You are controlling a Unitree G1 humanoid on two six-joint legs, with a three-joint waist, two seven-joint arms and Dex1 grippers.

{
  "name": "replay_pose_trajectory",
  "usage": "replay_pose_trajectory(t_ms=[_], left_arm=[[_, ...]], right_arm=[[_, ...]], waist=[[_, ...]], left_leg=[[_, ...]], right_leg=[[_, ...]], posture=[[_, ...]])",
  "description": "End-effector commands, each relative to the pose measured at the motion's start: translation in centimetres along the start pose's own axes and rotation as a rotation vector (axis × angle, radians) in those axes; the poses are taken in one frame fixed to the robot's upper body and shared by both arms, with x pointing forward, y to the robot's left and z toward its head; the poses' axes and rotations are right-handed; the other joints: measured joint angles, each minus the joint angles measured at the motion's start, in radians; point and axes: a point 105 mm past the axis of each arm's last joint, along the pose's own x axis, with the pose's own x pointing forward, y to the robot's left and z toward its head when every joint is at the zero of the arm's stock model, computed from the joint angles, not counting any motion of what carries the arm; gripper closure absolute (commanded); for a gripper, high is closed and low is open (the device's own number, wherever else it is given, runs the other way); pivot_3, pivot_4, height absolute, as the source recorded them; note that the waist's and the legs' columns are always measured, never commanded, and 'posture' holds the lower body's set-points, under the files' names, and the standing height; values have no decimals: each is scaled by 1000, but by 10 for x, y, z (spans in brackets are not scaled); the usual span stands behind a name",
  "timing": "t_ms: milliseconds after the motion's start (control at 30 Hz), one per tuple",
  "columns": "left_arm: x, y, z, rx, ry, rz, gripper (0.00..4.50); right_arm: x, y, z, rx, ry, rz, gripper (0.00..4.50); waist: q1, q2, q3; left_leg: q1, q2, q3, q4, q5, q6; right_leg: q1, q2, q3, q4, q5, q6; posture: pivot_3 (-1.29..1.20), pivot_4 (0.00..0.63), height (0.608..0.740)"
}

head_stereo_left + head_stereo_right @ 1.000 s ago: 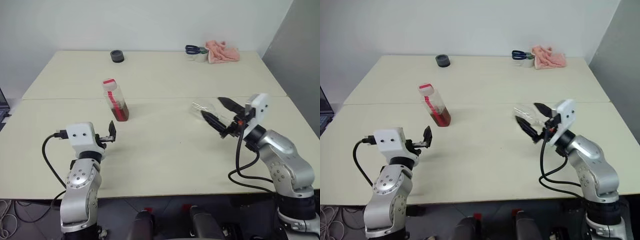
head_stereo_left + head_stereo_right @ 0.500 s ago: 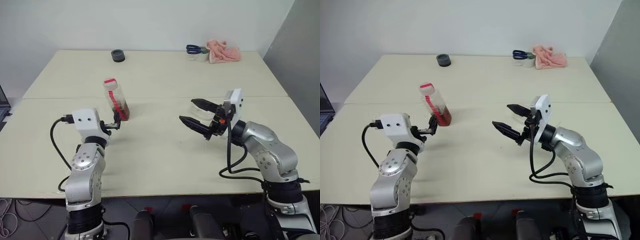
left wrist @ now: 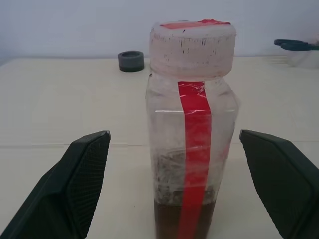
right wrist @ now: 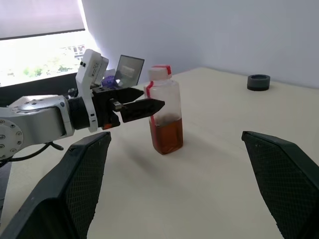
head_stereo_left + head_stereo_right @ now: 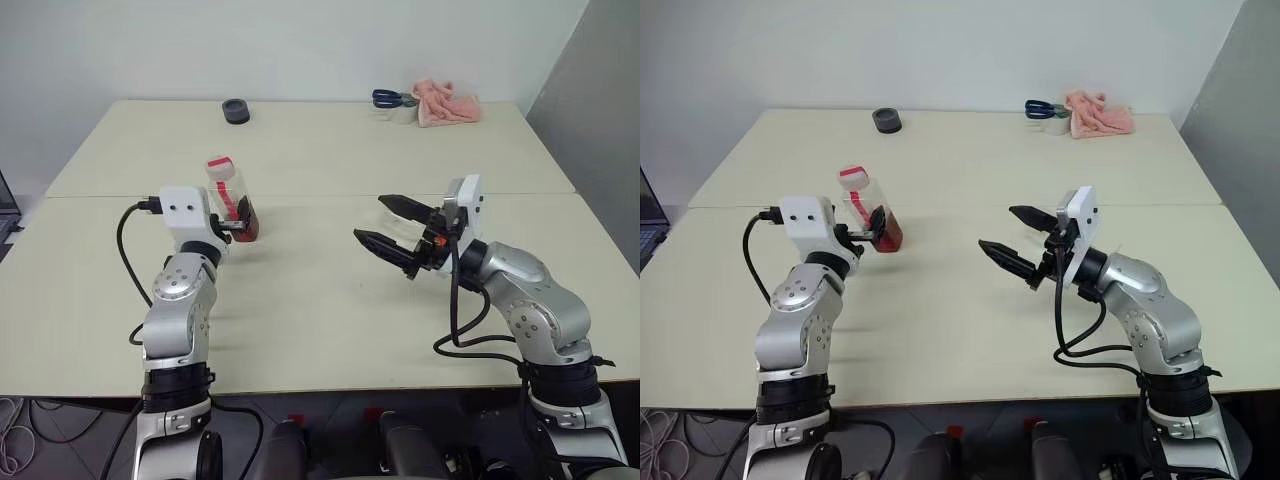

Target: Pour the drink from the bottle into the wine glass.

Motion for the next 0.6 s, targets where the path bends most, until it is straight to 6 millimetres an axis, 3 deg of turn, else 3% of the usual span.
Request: replay_pose_trajectory(t_ms=[33, 433, 600], left_arm=[[11, -9, 12, 13, -60, -46, 18], [34, -10, 18, 12, -128, -56, 18], [35, -10, 20, 12, -149, -55, 1261]], right_arm=[[0, 3, 18, -44, -57, -5, 0], [-4, -2, 20, -60, -65, -72, 0], [-6, -3, 20, -60, -66, -87, 0]], waist=[[0, 0, 0], [0, 0, 0], [0, 0, 0]], left_leg=[[0, 0, 0, 0, 0, 0], [0, 0, 0, 0, 0, 0], [0, 0, 0, 0, 0, 0]], right_leg=[[0, 0, 0, 0, 0, 0], [0, 0, 0, 0, 0, 0], [0, 0, 0, 0, 0, 0]], posture=[[0, 150, 740], [0, 150, 740], [0, 150, 740]])
